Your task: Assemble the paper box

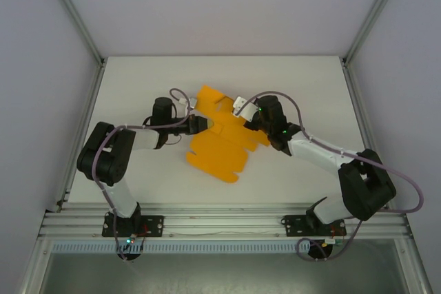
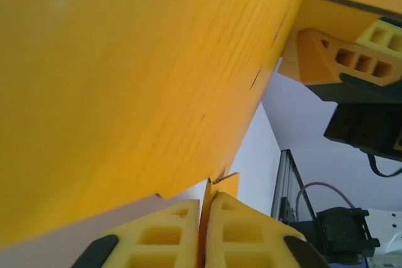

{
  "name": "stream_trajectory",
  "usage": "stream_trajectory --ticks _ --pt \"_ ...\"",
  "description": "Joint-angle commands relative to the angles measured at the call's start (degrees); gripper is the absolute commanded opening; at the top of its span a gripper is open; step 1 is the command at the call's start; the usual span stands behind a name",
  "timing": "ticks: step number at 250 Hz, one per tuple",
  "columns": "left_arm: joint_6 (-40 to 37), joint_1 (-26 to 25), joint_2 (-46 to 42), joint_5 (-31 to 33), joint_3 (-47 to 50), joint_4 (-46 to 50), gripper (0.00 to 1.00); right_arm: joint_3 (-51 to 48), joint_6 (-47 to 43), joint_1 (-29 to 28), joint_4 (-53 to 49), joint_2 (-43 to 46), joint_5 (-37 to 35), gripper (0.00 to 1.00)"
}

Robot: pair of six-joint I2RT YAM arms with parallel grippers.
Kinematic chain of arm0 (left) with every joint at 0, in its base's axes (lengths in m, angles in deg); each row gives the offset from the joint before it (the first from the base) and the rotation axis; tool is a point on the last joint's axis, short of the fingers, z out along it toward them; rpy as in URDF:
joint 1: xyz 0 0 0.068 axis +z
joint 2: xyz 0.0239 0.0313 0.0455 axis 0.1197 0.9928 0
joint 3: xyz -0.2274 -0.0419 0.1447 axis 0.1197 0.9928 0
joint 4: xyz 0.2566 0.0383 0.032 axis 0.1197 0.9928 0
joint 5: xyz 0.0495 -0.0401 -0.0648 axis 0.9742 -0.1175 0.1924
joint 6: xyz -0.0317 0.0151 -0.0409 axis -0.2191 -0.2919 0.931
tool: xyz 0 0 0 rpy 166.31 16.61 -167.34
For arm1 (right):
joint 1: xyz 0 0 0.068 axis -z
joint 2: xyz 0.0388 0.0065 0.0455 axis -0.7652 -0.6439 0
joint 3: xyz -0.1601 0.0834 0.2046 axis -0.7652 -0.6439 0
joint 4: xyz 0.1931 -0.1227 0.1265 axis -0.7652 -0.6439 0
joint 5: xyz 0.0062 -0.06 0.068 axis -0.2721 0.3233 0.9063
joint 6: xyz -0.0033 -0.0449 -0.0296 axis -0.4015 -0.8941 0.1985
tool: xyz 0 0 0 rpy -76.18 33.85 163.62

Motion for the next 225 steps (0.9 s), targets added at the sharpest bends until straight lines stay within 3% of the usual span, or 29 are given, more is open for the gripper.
stream_trajectory --ticks 1,31,72,145,225 --pt "-1.5 -2.2 0.4 5.9 -3.9 8.4 0.06 2.4 -1.2 -4.3 -0.4 2.2 8.3 0.0" --pt "3.8 -2.1 2.8 9.3 -6.5 13.3 0.03 2.0 -3.6 -6.5 -3.3 3.3 6.8 0.0" --pt "13.1 -2.2 5.9 11.7 -6.5 10.2 0.01 2.1 -8.2 -11.0 -8.0 2.7 0.8 0.0" --pt "15.5 -2.4 7.2 15.3 -8.8 18.1 0.02 1.1 -13.4 -16.6 -9.3 -2.2 -11.3 0.0" --pt "8.1 -2.2 1.2 21.0 -5.7 28.5 0.47 1.2 -17.2 -15.5 -5.7 -4.4 -16.9 0.0"
